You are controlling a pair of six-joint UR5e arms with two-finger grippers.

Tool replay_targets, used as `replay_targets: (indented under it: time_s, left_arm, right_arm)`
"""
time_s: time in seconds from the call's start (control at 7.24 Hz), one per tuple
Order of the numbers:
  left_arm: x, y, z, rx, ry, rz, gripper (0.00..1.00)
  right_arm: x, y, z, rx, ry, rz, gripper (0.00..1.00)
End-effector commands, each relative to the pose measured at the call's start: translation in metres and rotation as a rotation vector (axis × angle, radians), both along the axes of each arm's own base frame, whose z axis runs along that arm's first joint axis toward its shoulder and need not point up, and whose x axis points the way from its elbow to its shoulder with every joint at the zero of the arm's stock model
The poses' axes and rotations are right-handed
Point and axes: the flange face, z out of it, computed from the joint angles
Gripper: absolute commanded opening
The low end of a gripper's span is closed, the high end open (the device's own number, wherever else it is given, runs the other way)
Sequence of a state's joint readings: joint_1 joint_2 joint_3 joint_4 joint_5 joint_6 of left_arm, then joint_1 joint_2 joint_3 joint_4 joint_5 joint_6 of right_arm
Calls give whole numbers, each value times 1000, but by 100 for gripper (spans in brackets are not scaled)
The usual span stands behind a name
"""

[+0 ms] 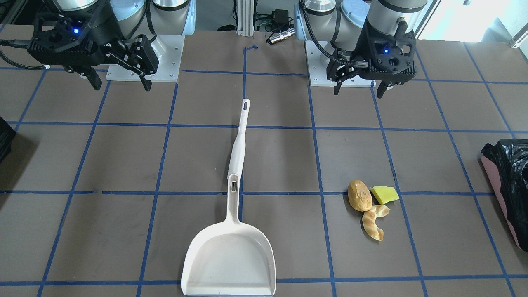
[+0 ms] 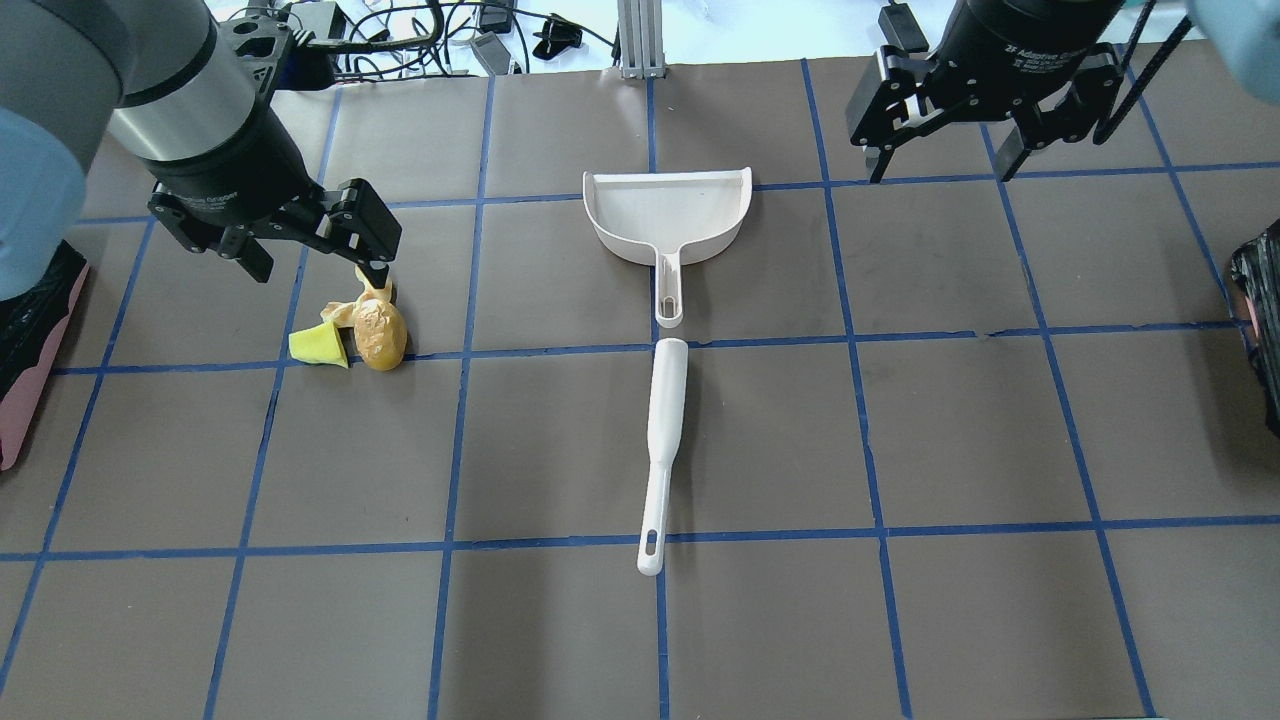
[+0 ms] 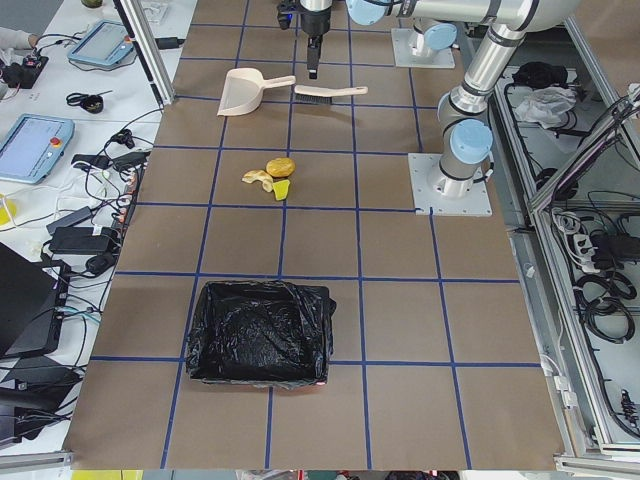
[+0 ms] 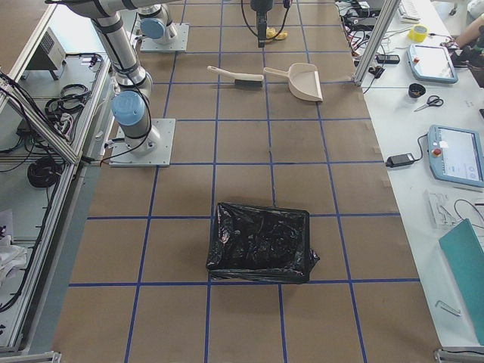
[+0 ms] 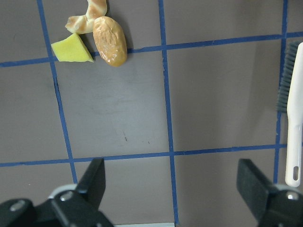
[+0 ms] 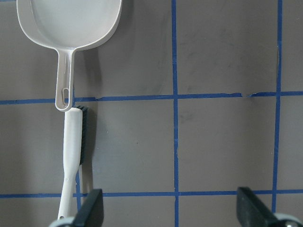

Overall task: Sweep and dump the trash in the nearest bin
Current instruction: 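Raise the left gripper away from the food scraps toward the dustpan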

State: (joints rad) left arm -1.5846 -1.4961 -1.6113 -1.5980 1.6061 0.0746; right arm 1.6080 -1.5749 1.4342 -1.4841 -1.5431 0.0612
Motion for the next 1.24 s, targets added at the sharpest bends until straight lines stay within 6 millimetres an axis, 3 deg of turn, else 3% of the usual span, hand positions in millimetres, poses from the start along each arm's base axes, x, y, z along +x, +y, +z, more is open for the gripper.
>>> replay_targets:
  time_s: [0.0,1.1]
  left_arm:
    - [0,-2,-4,5,2,9,100]
    - [0,10,-23,86,-3,16,100]
  right_arm:
    - [0,0,0,0,0,0,100]
    - [1,1,1,-1,-1,3,100]
